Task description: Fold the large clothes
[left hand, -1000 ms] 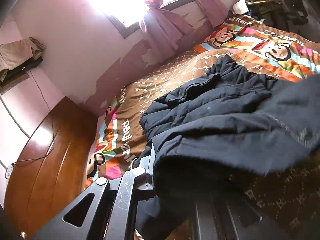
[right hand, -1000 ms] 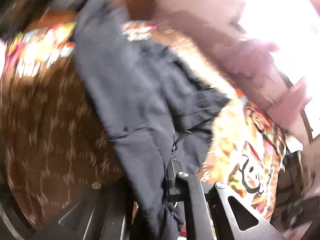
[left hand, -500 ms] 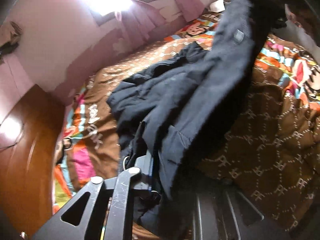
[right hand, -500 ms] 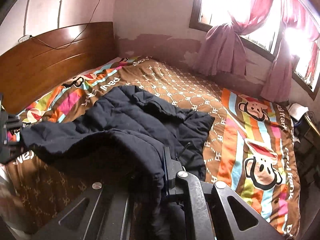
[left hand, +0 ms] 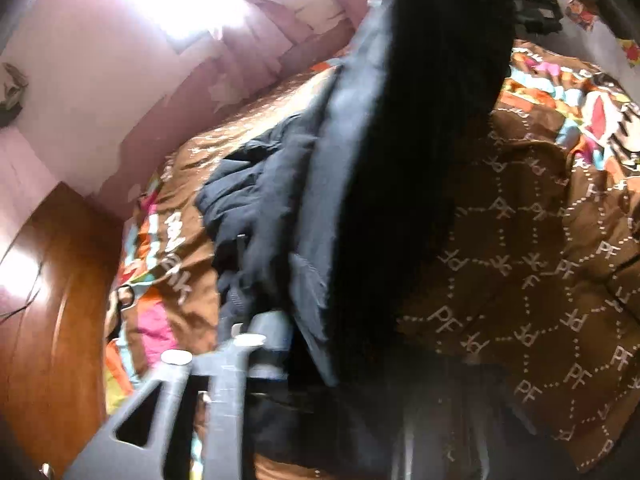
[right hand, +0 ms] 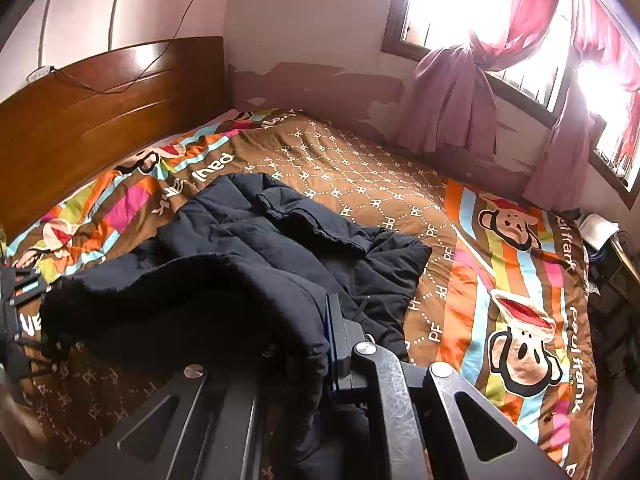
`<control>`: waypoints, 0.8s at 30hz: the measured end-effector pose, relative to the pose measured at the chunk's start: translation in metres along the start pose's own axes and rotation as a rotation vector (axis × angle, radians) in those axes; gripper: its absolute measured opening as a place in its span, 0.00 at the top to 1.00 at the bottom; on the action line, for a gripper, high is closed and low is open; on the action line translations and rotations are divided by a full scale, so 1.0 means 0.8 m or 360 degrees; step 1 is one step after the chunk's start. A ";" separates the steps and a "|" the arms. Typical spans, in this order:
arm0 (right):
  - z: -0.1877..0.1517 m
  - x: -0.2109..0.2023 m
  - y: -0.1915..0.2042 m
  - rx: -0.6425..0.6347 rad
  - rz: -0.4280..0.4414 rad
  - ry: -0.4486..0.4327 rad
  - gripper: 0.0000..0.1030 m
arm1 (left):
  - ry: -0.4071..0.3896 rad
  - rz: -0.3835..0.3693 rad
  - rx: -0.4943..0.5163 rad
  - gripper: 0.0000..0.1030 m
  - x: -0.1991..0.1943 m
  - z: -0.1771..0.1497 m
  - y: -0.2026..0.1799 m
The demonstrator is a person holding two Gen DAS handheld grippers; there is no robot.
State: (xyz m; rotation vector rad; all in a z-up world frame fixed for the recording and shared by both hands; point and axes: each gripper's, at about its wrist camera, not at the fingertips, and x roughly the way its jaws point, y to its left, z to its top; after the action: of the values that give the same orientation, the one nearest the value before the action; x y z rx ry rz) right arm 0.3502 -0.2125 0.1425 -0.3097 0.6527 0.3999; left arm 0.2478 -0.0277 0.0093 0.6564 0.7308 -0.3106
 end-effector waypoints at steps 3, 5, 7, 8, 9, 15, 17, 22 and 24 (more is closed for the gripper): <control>-0.021 -0.012 0.007 -0.0106 -0.0028 0.0003 0.93 | -0.0044 0.0079 -0.0040 0.94 -0.010 -0.004 0.006; -0.038 -0.022 0.008 -0.0158 -0.0028 -0.0006 0.93 | -0.0123 0.0148 -0.0098 0.95 -0.031 -0.004 0.015; -0.058 -0.036 0.011 -0.0191 -0.0024 -0.0025 0.93 | -0.0218 0.0184 -0.0147 0.95 -0.056 -0.001 0.024; -0.069 -0.047 0.012 -0.0205 -0.0025 -0.0044 0.93 | -0.0255 0.0193 -0.0182 0.95 -0.073 0.000 0.030; -0.078 -0.054 0.014 -0.0212 -0.0020 -0.0056 0.93 | -0.0269 0.0185 -0.0199 0.95 -0.083 0.001 0.034; -0.120 -0.118 0.032 -0.0280 -0.0024 -0.0161 0.93 | -0.0380 0.0206 -0.0181 0.95 -0.153 0.007 0.035; -0.128 -0.141 0.036 -0.0308 -0.0047 -0.0204 0.94 | -0.0428 0.0176 -0.0182 0.95 -0.179 0.009 0.038; -0.132 -0.203 0.032 -0.0308 -0.0086 -0.0293 0.94 | -0.0532 0.0094 -0.0228 0.95 -0.230 0.021 0.043; -0.129 -0.220 0.030 -0.0310 -0.0097 -0.0321 0.94 | -0.0542 0.0083 -0.0241 0.95 -0.239 0.029 0.046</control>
State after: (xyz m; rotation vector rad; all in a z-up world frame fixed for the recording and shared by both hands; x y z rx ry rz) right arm 0.1581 -0.2785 0.1735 -0.4667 0.4061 0.4310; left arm 0.1414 -0.0076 0.1722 0.4623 0.4059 -0.3063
